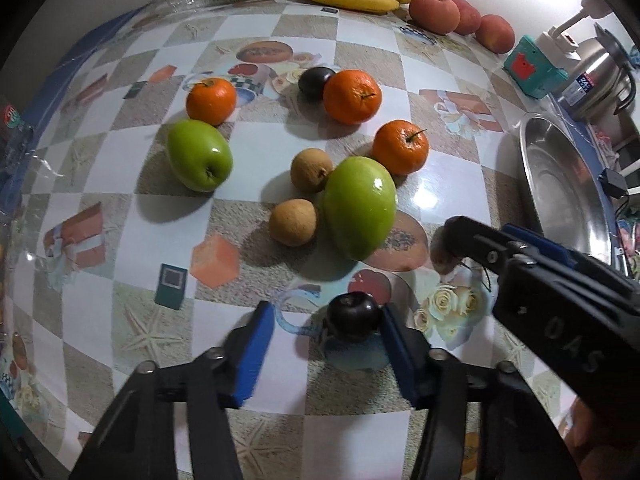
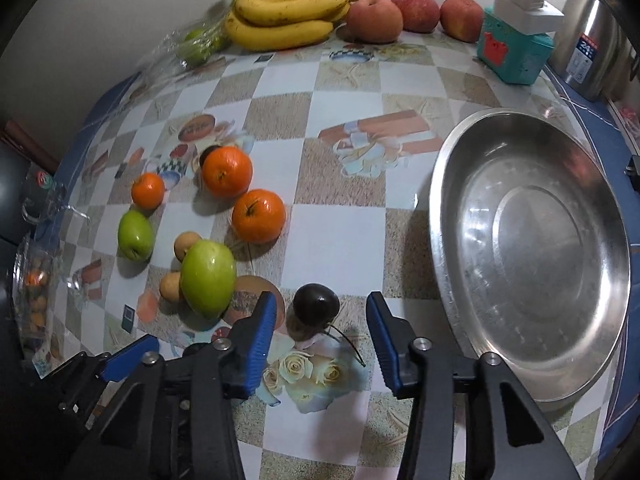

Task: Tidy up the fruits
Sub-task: 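Reach the right gripper to the dark plum and close on it, then lift the dark plum with the right gripper and carry it over the steel basin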

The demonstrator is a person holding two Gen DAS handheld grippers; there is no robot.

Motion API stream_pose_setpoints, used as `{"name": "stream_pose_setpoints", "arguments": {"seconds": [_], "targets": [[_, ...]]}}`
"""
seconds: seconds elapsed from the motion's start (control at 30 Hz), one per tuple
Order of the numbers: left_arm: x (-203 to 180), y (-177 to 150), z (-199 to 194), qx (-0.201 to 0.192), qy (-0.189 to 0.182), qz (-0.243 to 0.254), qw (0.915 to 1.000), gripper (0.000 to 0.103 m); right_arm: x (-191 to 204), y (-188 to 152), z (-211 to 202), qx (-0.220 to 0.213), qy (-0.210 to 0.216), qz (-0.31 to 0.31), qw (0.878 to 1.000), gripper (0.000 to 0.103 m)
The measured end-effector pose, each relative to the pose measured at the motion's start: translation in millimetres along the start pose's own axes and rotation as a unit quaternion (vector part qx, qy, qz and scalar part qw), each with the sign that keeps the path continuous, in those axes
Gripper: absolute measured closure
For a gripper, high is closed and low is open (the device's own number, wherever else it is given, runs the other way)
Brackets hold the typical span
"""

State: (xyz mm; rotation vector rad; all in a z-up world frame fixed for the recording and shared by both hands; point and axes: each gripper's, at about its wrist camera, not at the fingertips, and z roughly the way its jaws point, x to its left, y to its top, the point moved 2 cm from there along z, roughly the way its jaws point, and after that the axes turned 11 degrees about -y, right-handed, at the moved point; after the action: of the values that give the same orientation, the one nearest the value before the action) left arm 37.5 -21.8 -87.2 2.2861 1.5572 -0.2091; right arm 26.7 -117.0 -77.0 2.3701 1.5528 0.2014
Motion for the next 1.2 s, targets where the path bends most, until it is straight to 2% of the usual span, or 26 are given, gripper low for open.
{"name": "stream_pose_setpoints", "arguments": {"seconds": [0.2, 0.37, 0.73, 0.93, 1.2], "targets": [[-1, -2, -2, 0.000, -0.016, 0.002, 0.9999, 0.062, -1, -2, 13, 0.016, -0.005, 0.001, 1.000, 0.062], [-1, -2, -2, -0.001, -0.026, 0.005, 0.9996, 0.074, -2, -1, 19, 0.023, 0.006, 0.011, 1.000, 0.063], [2, -2, -8, -0.010, -0.034, 0.001, 0.9994, 0.075, 3, 2, 20, 0.023, 0.021, 0.010, 0.999, 0.075], [9, -2, -19, -0.028, -0.037, -0.006, 0.9989, 0.075, 2, 1, 19, 0.023, 0.023, 0.010, 0.999, 0.077], [15, 10, -38, -0.085, -0.044, -0.022, 0.9952, 0.075, -14, 1, 4, 0.025, 0.050, 0.045, 0.997, 0.077]]}}
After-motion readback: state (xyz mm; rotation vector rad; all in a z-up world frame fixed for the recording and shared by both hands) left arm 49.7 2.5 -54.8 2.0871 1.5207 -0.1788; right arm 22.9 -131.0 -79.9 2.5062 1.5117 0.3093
